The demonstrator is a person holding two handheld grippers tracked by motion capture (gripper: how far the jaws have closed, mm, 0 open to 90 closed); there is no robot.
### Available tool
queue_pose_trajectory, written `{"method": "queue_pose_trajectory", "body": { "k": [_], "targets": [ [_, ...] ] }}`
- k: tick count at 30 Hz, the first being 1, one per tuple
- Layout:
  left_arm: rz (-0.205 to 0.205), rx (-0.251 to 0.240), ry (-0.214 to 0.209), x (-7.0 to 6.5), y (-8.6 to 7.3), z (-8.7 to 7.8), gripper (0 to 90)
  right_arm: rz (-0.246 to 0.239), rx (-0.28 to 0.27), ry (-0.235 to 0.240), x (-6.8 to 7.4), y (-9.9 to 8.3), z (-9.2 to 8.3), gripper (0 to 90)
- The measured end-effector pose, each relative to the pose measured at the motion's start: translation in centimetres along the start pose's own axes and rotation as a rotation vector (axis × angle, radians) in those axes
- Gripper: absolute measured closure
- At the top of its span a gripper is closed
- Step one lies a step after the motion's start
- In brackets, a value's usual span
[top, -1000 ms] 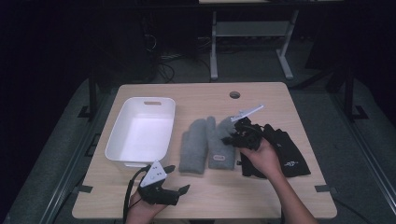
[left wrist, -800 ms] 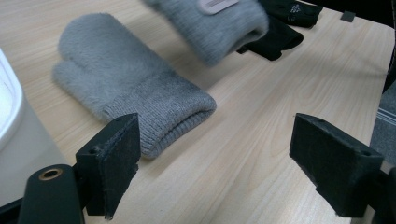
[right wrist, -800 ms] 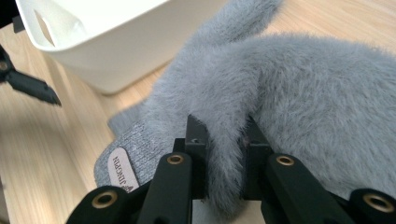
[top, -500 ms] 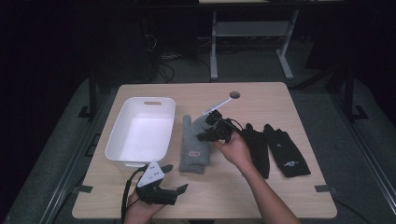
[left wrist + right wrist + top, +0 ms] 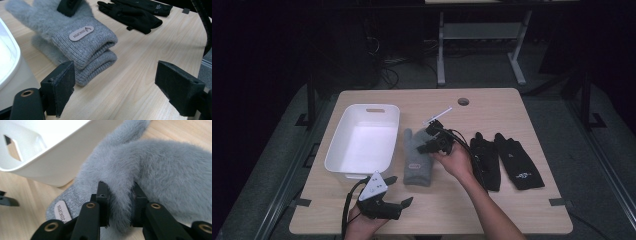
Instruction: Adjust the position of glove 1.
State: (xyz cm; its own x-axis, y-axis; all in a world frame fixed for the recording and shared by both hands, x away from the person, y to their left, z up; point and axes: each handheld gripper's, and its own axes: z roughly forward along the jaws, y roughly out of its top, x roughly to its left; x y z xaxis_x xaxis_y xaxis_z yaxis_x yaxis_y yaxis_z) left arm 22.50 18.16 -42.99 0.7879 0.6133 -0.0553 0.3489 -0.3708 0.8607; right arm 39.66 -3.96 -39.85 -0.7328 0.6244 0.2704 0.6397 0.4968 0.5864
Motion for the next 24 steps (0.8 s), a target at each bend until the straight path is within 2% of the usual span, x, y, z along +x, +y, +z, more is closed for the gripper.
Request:
{"method": "queue_pose_trajectory", "body": {
  "k": [4, 9, 10, 11, 14, 15, 17, 21, 23, 24],
  "targets": [
    [-0.005, -0.003, 0.003, 0.0, 0.0, 0.0, 16.2, 0.013, 0.019, -0.006, -0.4, -0.3, 0.6, 68.2],
    [-0.004, 0.005, 0.006, 0.0, 0.0, 0.2, 16.2, 0.009, 0.033, -0.023, -0.6, -0.7, 1.1, 53.4],
    [-0.004, 0.005, 0.006, 0.0, 0.0, 0.2, 16.2, 0.009, 0.033, -0.023, -0.6, -0.7, 1.1, 53.4],
    [-0.004, 0.007, 0.007, 0.0, 0.0, 0.2, 16.2, 0.012, 0.039, -0.033, -0.7, -0.8, 1.2, 47.0],
    [-0.004, 0.010, 0.008, 0.1, 0.0, 0.3, 16.2, 0.010, 0.042, -0.027, -0.8, -0.8, 1.1, 42.4],
    [-0.010, 0.013, 0.009, 0.1, 0.1, 0.4, 16.2, 0.020, 0.032, -0.033, -1.0, -0.8, 0.8, 35.3],
    [-0.024, 0.017, 0.003, 0.1, 0.2, 0.6, 16.2, 0.029, 0.015, -0.032, -1.1, -0.9, 0.3, 30.8],
    [-0.032, 0.022, 0.007, 0.0, 0.4, 0.9, 16.2, 0.035, -0.014, -0.042, -1.4, -1.1, -0.7, 27.4],
    [-0.046, 0.023, 0.007, -0.1, 0.7, 1.2, 16.2, 0.055, -0.045, -0.043, -2.3, -1.5, -1.7, 26.2],
    [-0.071, 0.027, 0.016, -0.1, 1.0, 1.5, 16.3, 0.072, -0.052, -0.040, -2.6, -1.6, -1.9, 25.7]
  ]
}}
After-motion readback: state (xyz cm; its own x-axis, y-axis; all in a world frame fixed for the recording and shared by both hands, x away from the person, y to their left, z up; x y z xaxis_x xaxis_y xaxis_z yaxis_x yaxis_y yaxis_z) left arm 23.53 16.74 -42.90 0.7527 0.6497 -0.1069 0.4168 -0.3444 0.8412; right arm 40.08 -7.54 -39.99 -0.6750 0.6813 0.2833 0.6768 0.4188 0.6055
